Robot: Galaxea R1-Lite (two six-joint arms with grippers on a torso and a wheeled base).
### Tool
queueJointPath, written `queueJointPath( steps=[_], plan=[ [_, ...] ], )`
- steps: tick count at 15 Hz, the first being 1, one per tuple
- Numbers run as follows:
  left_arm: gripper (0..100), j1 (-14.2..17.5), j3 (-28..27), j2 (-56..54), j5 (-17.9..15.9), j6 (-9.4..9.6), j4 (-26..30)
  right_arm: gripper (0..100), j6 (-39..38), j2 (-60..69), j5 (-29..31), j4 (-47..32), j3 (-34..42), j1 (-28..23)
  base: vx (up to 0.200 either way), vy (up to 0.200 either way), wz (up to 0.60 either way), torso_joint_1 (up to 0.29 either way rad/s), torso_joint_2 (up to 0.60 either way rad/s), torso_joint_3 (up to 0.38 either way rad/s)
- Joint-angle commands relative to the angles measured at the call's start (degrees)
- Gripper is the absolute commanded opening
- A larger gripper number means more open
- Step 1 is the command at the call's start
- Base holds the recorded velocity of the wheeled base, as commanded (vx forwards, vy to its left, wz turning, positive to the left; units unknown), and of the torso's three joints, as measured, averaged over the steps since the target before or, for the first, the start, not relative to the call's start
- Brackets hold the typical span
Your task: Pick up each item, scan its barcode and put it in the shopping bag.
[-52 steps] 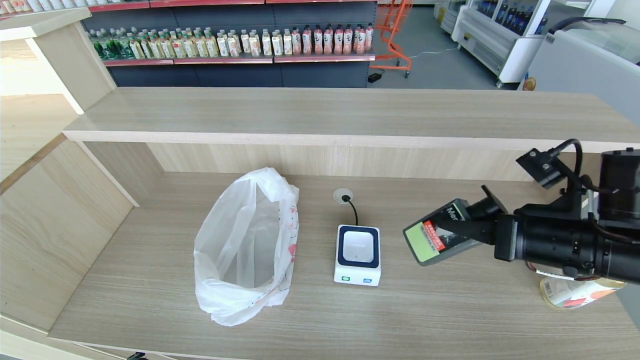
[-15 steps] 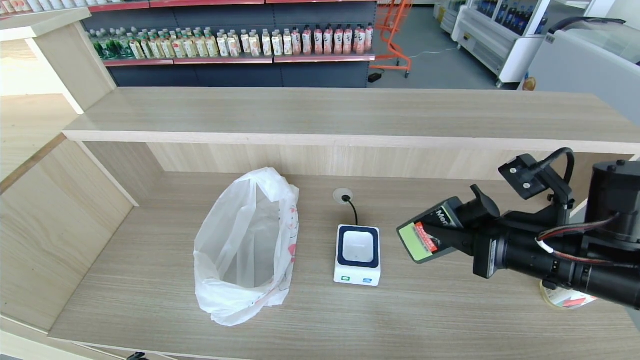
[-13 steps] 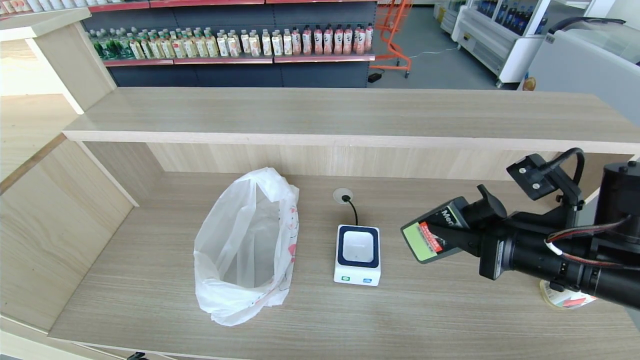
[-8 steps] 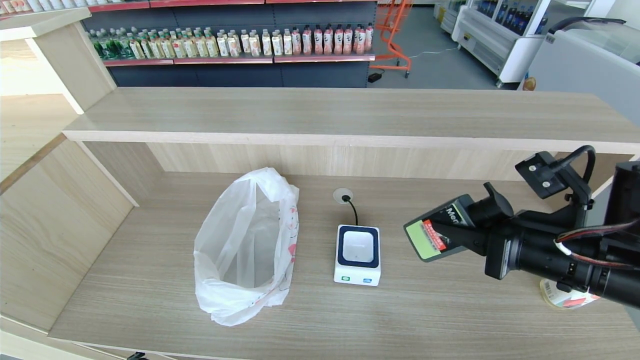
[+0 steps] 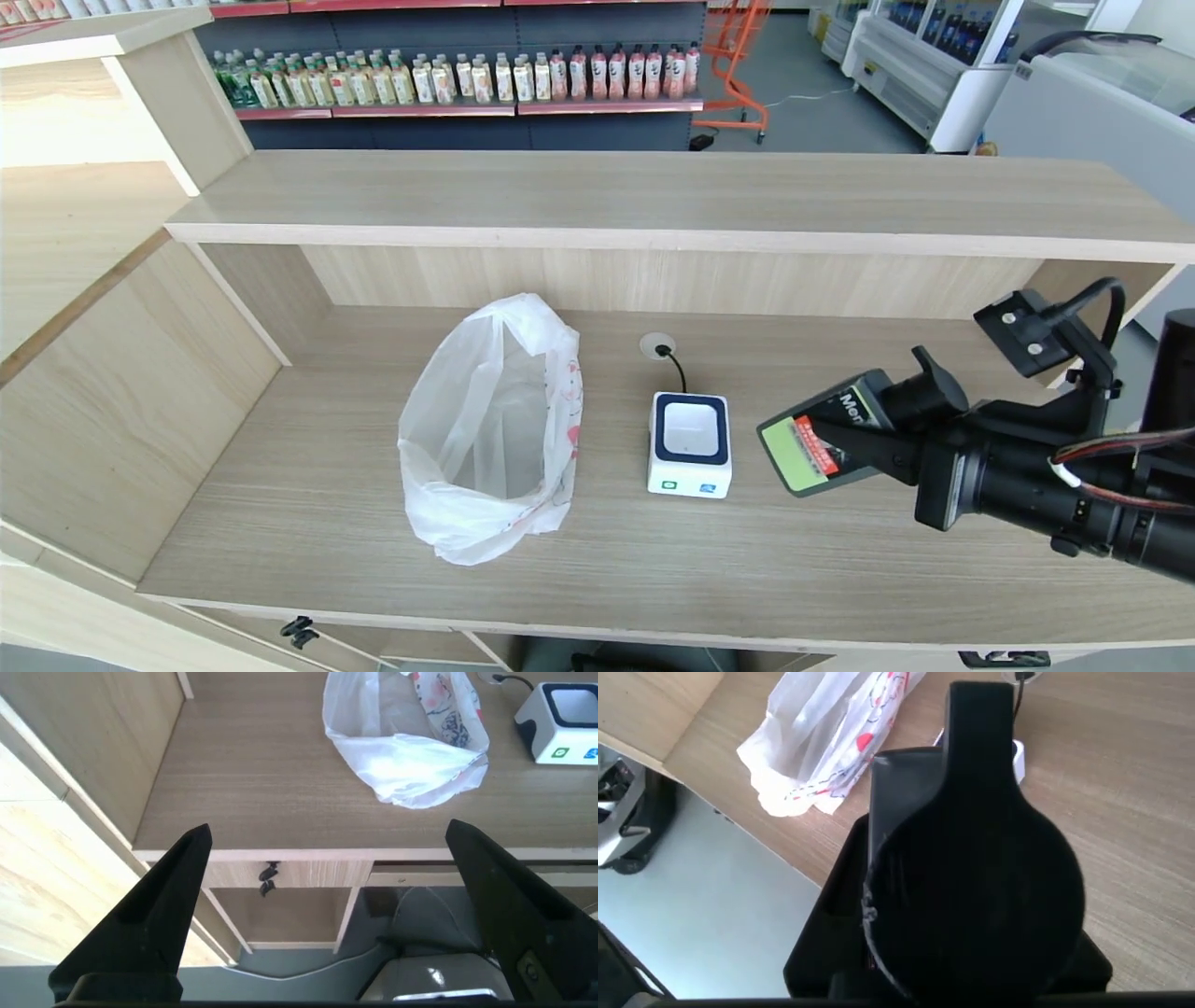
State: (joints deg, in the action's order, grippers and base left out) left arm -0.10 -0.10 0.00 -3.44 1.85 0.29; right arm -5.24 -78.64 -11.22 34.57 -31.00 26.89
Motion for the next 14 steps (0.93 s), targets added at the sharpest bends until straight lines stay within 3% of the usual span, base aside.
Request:
queueJointPath(
  steps=[1, 4, 8, 14],
  plan=[
    [100, 0.0, 0.0, 0.0, 0.0, -0.01, 0.0, 0, -1.3, 0.3, 0.0, 0.1, -0.2, 0.0, 0.0, 0.2, 0.0, -0.002, 0.0, 0.007],
    [100, 0.0, 0.0, 0.0, 0.0, 0.08, 0.0, 0, -3.3, -0.8, -0.1, 0.0, -1.6, 0.0, 0.0, 0.2, 0.0, 0.015, 0.0, 0.001],
    [100, 0.0, 0.0, 0.1, 0.0, -0.01, 0.0, 0, -9.7, -13.0, 0.0, -0.4, -12.0, 4.3, 0.0, 0.0, 0.0, 0.0, 0.0, 0.0],
    [100, 0.0, 0.0, 0.1, 0.0, -0.01, 0.0, 0, -15.9, -28.1, -0.1, -0.9, -26.1, 6.9, 0.0, 0.0, 0.0, 0.0, 0.0, 0.0]
  ],
)
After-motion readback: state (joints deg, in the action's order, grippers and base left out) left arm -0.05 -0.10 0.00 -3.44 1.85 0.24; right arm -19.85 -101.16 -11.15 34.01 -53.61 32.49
